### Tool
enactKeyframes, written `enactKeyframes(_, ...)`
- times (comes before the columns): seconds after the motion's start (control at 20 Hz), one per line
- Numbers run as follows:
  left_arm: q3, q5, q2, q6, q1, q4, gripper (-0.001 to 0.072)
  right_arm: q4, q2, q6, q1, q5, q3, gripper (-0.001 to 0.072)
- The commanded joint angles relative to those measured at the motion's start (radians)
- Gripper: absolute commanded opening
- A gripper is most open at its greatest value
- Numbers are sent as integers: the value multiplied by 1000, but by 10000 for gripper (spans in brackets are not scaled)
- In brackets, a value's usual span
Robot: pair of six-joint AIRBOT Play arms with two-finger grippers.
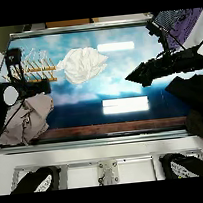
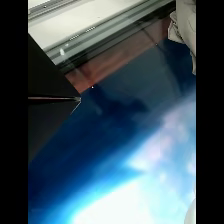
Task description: Fold the clothes and pants, and hang the long-sleeved shirts on hangers.
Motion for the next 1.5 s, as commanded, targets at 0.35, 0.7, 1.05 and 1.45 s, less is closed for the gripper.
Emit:
enactKeyframes(0.35,-191,151,-351,-7,296,17,716,0,0,0,0,0,0,17)
enactKeyframes(0.7,-190,117,-207,23,229,-74,13,0,0,0,0,0,0,16)
enactKeyframes(1.05,-190,106,144,35,-288,-352,13,103,0,3,0,0,0,17)
enactKeyframes(1.45,175,203,-177,-11,-618,-341,13,138,26,80,-155,-100,6,13)
